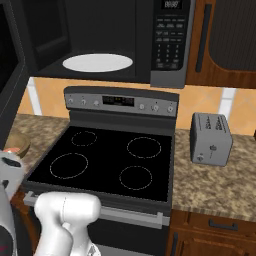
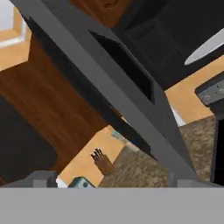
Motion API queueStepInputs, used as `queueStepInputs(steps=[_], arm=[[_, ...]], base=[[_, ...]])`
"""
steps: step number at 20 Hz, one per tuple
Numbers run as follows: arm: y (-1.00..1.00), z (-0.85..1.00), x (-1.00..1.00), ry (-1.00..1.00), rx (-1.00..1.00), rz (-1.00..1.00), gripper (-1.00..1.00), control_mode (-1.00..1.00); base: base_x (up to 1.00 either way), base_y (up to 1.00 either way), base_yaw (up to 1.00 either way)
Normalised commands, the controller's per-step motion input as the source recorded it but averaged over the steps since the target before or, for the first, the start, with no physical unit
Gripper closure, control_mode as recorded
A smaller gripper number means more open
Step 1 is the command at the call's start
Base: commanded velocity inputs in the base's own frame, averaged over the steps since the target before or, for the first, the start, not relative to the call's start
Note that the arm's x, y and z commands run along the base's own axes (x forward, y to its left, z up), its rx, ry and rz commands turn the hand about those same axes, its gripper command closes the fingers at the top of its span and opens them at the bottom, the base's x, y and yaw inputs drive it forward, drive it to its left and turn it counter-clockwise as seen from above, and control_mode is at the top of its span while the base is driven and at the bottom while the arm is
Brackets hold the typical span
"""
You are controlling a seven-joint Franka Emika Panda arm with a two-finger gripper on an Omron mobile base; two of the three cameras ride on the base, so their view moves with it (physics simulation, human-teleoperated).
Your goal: Open the microwave, place the bowl with waffle inside the microwave, then close the microwave door and turn it on.
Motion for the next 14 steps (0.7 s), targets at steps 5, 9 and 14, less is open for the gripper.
queueStepInputs(steps=[5,9,14], arm=[[-0.74,-0.14,0.91,0.19,0.29,0.36,-1.0,-1.0],[-0.12,-0.34,1.0,0.14,0.19,0.21,-1.0,-1.0],[0.74,-0.37,1.0,0.23,0.01,0.01,-1.0,-1.0]], base=[[0.0,0.0,0.0],[0.0,0.0,0.0],[0.0,0.0,0.0]])
